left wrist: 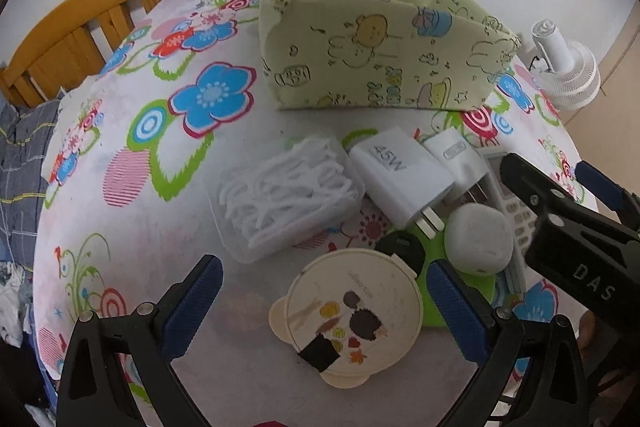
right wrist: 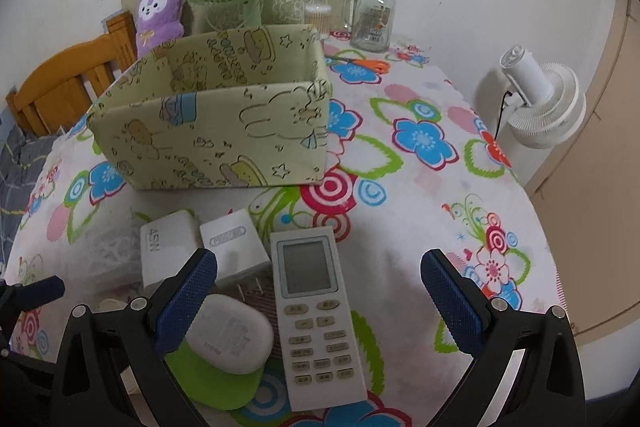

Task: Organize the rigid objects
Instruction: 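Lower the right gripper onto the white remote while the left gripper approaches the round coaster, then close the right gripper on the remote while the left gripper grasps the coaster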

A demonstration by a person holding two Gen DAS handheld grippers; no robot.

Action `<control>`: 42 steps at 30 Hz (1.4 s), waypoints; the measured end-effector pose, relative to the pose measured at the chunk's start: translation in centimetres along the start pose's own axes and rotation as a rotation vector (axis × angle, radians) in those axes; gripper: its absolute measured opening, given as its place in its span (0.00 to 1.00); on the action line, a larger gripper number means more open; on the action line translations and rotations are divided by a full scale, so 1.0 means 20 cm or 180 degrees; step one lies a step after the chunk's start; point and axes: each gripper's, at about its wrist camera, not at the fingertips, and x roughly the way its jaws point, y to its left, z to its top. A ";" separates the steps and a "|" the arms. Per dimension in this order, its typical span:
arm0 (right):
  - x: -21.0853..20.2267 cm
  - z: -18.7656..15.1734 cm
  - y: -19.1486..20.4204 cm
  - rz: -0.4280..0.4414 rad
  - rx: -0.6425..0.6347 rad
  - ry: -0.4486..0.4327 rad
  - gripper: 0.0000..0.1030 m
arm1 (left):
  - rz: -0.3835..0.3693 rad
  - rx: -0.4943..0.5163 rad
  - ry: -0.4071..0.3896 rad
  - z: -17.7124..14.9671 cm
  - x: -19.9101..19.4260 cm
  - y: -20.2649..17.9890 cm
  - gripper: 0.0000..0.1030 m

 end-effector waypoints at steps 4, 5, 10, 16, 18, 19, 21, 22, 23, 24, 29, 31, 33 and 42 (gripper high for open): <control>0.01 -0.03 0.01 -0.0002 -0.0040 0.0056 1.00 | -0.0055 -0.0028 0.0077 -0.02 0.03 0.00 1.00; 0.01 -0.03 0.01 -0.0010 -0.0047 0.0063 1.00 | -0.0077 -0.0036 0.0108 -0.03 0.04 0.00 1.00; 0.02 -0.06 0.02 -0.0020 -0.0058 0.0101 1.00 | -0.0138 -0.0061 0.0260 -0.04 0.08 -0.01 0.86; 0.04 -0.07 0.03 -0.0020 -0.0039 0.0147 1.00 | -0.0116 0.0046 0.0277 -0.05 0.08 -0.02 0.82; 0.04 -0.07 0.02 -0.0036 0.0009 0.0162 1.00 | -0.0104 0.0029 0.0285 -0.05 0.07 -0.01 0.82; 0.05 -0.07 0.02 -0.0048 0.0027 0.0188 1.00 | -0.0090 0.0034 0.0271 -0.04 0.06 0.00 0.82; 0.06 -0.06 0.00 -0.0085 0.0052 0.0226 0.99 | -0.0057 0.0082 0.0223 -0.03 0.04 -0.01 0.82; 0.06 -0.06 0.00 -0.0089 0.0066 0.0228 0.99 | -0.0037 0.0118 0.0186 -0.03 0.03 -0.02 0.82; 0.06 -0.06 -0.01 -0.0088 0.0085 0.0236 0.98 | -0.0031 0.0144 0.0160 -0.02 0.02 -0.02 0.82; 0.06 -0.06 -0.02 -0.0083 0.0107 0.0249 0.97 | -0.0025 0.0174 0.0136 -0.01 0.02 -0.04 0.82; 0.10 -0.05 -0.06 -0.0043 0.0198 0.0352 0.82 | -0.0045 0.0180 0.0118 0.02 0.02 -0.07 0.82; 0.13 -0.06 -0.07 -0.0037 0.0183 0.0437 0.75 | -0.0047 0.0184 0.0126 0.03 0.03 -0.08 0.82; 0.15 -0.07 -0.07 0.0034 0.0164 0.0502 0.72 | -0.0041 0.0187 0.0137 0.04 0.04 -0.09 0.82; 0.18 -0.08 -0.03 0.0087 -0.0040 0.0563 0.46 | 0.0018 0.0149 0.0184 0.07 0.08 -0.12 0.82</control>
